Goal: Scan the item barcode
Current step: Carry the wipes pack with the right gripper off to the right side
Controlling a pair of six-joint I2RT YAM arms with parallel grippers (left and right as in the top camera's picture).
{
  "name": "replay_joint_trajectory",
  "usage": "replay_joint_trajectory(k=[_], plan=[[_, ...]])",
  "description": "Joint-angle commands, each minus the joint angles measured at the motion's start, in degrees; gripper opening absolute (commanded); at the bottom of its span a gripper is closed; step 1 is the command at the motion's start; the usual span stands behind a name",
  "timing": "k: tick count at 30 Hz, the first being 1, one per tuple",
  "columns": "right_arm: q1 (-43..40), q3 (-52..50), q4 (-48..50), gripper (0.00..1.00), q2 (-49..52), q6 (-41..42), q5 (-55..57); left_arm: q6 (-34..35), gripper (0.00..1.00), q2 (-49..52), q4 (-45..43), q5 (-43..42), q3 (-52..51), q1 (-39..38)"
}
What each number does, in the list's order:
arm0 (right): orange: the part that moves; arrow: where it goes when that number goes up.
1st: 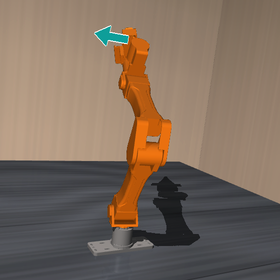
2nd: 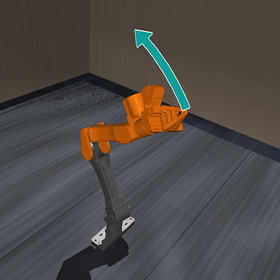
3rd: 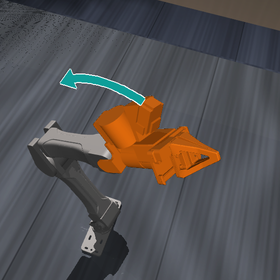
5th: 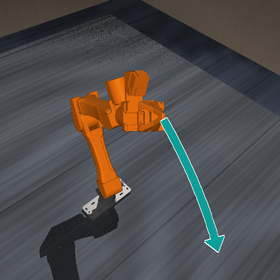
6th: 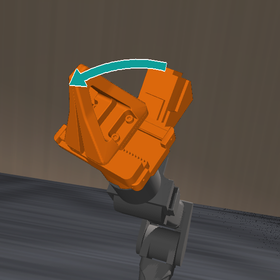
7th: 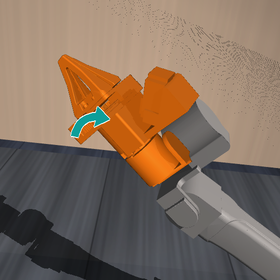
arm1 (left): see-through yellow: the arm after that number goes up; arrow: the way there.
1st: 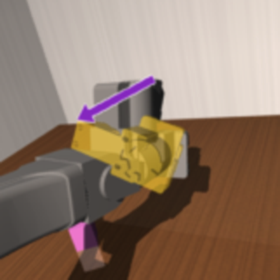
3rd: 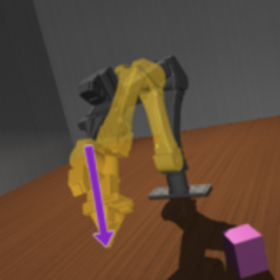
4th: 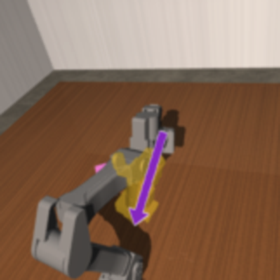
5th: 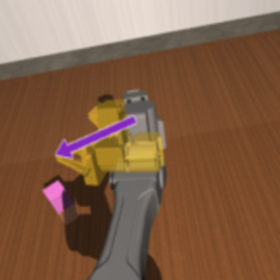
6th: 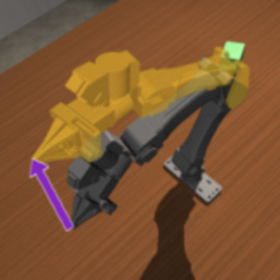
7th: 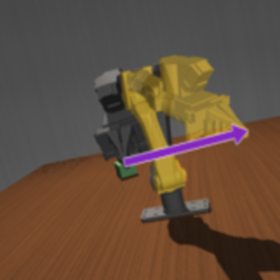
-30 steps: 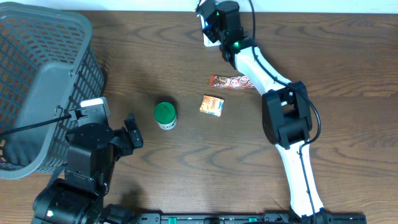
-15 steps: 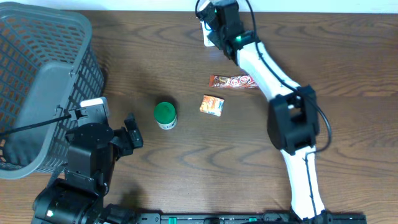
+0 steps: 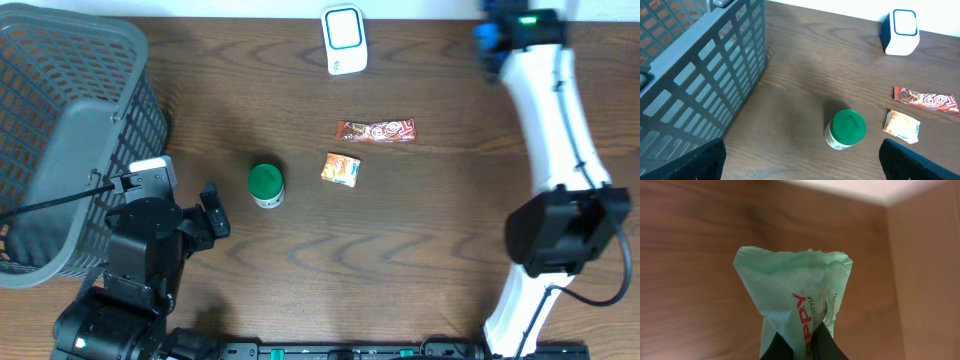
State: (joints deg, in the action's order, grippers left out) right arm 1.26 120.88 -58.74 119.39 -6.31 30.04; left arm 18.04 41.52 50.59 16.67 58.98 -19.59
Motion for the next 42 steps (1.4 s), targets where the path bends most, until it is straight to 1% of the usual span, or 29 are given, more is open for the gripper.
replay_joint_trajectory(k=[1,6,10,14,20,23,24,25,27,29,31,35,39,40,41,42], plan=[[-9.1,-1.4,1.2,0.01,1.6,5.4,2.6,0.2,0.98,0.0,0.0,0.5,0.9,0.3],[-19.0,-3.6,4.3,0.01,3.2,5.6,-1.9,0.2,0.98,0.0,0.0,0.5,0.9,0.3],[-25.1,-8.5,8.4,0.01,3.5,5.6,-7.3,0.2,0.98,0.0,0.0,0.6,0.9,0.3],[-30.0,-16.5,15.1,0.01,3.5,5.6,-8.6,0.2,0.98,0.0,0.0,0.6,0.9,0.3],[-35.5,-32.1,27.8,0.01,3.5,4.3,-8.5,0.2,0.98,0.0,0.0,0.5,0.9,0.3],[-37.7,-36.0,31.0,0.02,3.5,2.6,-8.0,0.2,0.98,0.0,0.0,0.5,0.9,0.3],[-38.5,-36.1,31.1,0.06,3.5,2.6,-7.2,0.2,0.98,0.0,0.0,0.5,0.9,0.3],[-39.0,-35.6,31.0,0.18,3.3,2.6,-7.0,0.2,0.98,0.0,0.0,0.5,0.9,0.3],[-39.3,-34.6,30.2,0.61,2.5,2.6,-7.0,0.2,0.98,0.0,0.0,0.5,0.9,0.3],[-39.1,-33.3,29.7,0.78,1.1,2.6,-7.5,0.2,0.98,0.0,0.0,0.5,0.9,0.3],[-38.6,-32.0,29.4,0.99,-0.7,2.6,-10.0,0.2,0.98,0.0,0.0,0.5,0.9,0.3],[-36.0,-29.8,29.2,0.99,-5.8,2.6,-20.0,0.2,0.98,0.0,0.0,0.5,0.9,0.3],[-31.4,-29.6,30.1,0.99,-11.5,3.2,-32.7,0.2,0.98,0.0,0.0,0.5,0.9,0.3],[-30.0,-29.6,30.3,0.99,-12.4,3.8,-36.4,0.2,0.98,0.0,0.0,0.5,0.9,0.3],[-28.0,-29.6,30.3,0.99,-13.2,3.9,-42.5,0.2,0.98,0.0,0.0,0.5,0.9,0.3],[-24.6,-29.6,30.3,0.99,-13.4,3.2,-50.9,0.2,0.98,0.0,0.0,0.5,0.9,0.3]])
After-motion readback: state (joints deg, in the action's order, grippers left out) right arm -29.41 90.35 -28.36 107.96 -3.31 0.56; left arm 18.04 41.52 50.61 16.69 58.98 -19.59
